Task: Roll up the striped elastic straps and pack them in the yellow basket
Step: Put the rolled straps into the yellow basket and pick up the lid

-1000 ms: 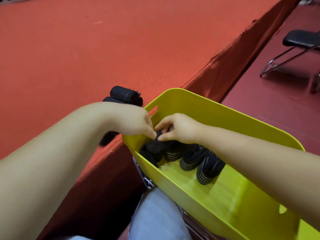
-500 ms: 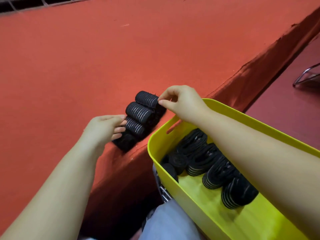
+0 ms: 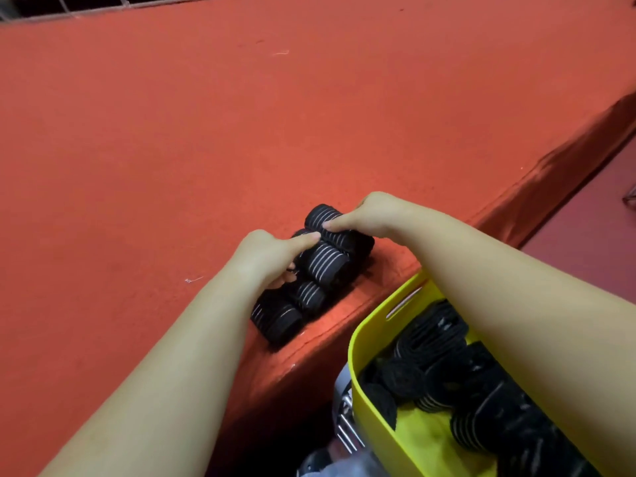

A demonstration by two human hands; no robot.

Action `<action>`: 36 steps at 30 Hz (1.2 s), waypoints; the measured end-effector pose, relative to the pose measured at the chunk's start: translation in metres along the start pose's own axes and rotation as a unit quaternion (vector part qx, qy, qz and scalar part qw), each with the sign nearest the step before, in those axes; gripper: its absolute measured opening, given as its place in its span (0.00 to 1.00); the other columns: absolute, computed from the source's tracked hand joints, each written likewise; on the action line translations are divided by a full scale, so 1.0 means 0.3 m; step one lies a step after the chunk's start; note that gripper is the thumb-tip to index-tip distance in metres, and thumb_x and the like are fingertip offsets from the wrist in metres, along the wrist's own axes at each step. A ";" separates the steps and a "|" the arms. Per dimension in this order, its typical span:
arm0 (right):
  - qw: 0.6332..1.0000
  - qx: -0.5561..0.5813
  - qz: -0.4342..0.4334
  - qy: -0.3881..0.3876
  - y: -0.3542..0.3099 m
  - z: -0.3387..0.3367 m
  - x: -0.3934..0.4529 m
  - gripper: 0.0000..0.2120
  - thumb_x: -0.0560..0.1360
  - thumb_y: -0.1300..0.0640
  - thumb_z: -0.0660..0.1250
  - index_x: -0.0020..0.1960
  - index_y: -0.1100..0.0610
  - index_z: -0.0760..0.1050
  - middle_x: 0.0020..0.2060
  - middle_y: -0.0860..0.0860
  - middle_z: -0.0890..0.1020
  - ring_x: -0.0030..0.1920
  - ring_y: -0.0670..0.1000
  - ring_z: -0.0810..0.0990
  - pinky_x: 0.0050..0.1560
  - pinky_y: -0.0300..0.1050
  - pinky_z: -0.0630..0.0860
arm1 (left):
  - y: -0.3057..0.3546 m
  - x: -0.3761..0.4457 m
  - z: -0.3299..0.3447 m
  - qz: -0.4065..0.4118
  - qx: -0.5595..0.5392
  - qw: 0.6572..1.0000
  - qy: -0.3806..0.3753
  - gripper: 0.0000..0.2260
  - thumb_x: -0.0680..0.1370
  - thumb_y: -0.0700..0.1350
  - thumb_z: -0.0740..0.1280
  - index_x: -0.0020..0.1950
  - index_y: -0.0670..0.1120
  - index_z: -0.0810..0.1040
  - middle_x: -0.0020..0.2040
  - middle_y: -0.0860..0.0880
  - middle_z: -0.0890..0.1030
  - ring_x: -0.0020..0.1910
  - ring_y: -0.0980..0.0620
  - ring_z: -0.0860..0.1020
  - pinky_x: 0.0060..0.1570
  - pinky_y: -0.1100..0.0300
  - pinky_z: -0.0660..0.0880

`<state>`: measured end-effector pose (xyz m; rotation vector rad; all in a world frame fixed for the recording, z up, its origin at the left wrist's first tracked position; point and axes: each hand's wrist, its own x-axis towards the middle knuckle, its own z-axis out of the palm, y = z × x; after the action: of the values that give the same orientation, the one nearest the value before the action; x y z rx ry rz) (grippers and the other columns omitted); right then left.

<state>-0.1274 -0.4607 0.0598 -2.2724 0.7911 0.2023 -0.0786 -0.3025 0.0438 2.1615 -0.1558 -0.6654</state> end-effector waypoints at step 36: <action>0.975 -0.103 -0.177 -0.081 0.436 -0.044 -0.654 0.17 0.65 0.55 0.74 0.48 0.48 0.70 0.42 0.44 0.79 0.39 0.44 0.76 0.41 0.41 0.74 | -0.037 -0.563 0.184 0.337 0.200 0.918 -0.055 0.13 0.62 0.49 0.72 0.44 0.59 0.76 0.48 0.59 0.78 0.49 0.61 0.77 0.54 0.61 0.73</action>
<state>-0.3631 -0.4480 0.0636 -2.5081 0.2820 0.3078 -0.2519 -0.2779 0.0762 2.2339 -1.1265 -0.3630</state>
